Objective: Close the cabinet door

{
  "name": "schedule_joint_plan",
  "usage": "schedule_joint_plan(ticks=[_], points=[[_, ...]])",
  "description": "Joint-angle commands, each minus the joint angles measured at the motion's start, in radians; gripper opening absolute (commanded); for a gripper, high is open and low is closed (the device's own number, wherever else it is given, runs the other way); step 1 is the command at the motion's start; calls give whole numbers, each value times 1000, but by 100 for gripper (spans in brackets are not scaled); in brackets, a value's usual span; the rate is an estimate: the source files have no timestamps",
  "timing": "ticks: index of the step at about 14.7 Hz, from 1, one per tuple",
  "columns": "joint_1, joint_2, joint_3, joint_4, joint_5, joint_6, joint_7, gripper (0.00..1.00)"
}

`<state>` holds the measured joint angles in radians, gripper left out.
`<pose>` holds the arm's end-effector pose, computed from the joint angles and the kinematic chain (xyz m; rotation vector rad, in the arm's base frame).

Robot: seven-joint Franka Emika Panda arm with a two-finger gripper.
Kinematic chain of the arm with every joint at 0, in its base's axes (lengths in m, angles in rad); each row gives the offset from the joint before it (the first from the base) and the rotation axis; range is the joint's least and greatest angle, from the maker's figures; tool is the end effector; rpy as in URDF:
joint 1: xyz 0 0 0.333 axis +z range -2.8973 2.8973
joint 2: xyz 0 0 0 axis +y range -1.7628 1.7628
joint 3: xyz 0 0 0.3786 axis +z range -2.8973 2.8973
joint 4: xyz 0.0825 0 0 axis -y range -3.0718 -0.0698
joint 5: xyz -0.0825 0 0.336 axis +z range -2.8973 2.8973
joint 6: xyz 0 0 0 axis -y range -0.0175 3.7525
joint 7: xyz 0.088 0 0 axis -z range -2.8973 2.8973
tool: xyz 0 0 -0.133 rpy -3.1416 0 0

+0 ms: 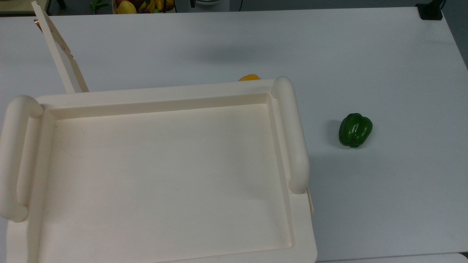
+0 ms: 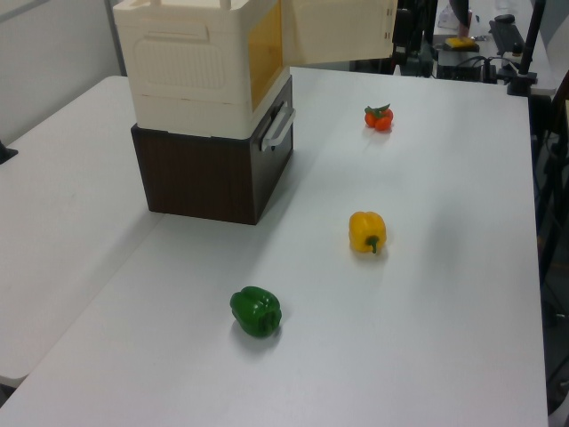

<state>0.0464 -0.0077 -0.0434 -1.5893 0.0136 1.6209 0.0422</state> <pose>0.5096 0.0032 0.6617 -3.1256 0.0619 -0.0609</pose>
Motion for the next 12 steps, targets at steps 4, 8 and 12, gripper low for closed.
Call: schedule_joint_plan(ticks=[4, 8, 12], points=[[16, 2, -9, 3, -10, 8, -13, 100], [15, 3, -7, 5, -6, 10, -31, 76], [16, 2, -7, 8, 5, 20, -45, 0]])
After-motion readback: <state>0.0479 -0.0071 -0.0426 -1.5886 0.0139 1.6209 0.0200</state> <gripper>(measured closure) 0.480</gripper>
